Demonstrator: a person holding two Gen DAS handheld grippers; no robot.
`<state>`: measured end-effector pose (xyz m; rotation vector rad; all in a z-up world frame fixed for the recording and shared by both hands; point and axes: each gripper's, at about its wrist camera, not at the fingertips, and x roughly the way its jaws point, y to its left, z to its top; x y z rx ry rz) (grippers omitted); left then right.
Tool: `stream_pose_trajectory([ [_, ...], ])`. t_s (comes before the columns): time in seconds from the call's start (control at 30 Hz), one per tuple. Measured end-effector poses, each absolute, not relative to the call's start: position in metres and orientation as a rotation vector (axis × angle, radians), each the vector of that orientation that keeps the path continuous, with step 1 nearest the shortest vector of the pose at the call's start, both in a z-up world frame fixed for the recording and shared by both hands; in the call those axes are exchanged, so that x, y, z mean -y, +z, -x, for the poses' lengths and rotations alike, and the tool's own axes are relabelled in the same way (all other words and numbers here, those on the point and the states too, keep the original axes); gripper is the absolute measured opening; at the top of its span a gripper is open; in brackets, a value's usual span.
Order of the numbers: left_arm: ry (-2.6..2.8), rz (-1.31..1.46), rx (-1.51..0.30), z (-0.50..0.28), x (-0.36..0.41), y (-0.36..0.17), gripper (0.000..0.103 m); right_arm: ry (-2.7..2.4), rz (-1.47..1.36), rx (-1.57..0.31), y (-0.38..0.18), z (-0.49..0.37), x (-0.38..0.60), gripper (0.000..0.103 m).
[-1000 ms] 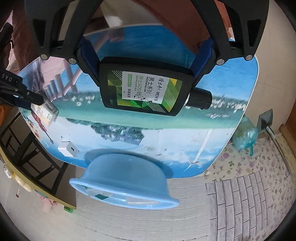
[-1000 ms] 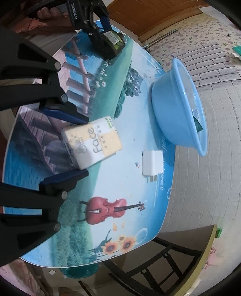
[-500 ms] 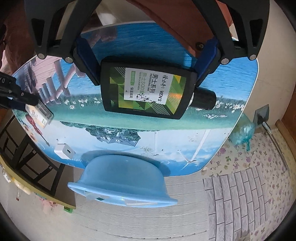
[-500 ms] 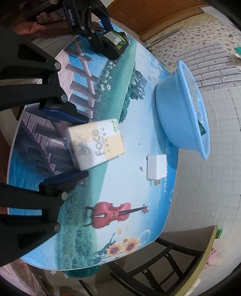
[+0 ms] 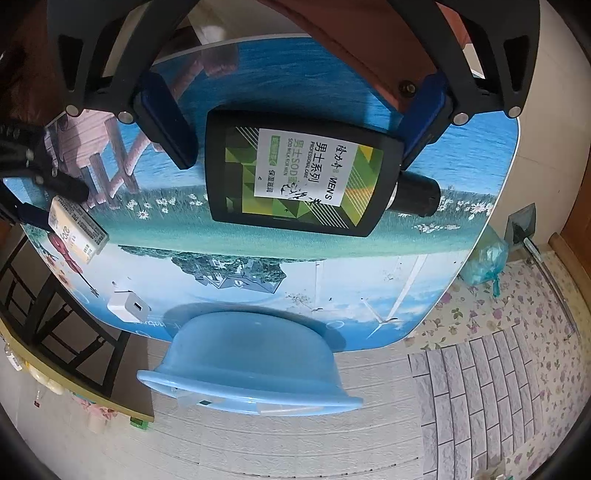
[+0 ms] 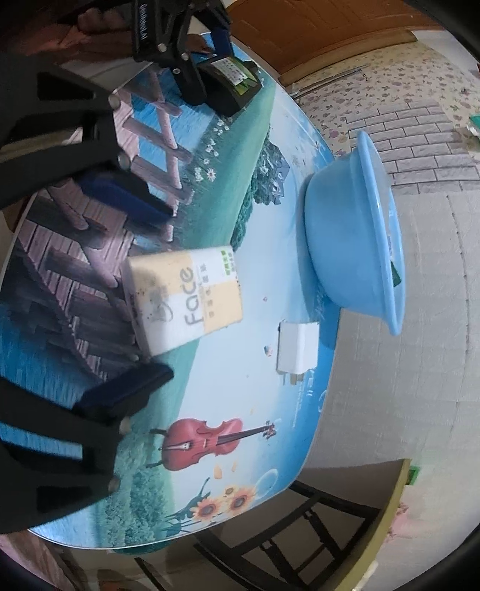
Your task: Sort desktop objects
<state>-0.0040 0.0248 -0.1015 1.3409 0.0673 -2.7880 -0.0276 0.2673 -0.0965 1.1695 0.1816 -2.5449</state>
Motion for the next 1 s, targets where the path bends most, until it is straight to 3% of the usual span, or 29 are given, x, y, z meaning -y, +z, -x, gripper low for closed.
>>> stream_pose_trajectory([
  [0.13, -2.788, -1.339, -0.068, 0.0038, -0.0247, -0.1016, 0.103, -2.559, -1.183, -0.173, -0.0995, 0.0291, -0.2682, 0.103],
  [1.0, -2.792, -1.319, -0.067, 0.0061, -0.0244, -0.1016, 0.103, -2.585, -1.16, -0.174, -0.1008, 0.0284, -0.2691, 0.103],
])
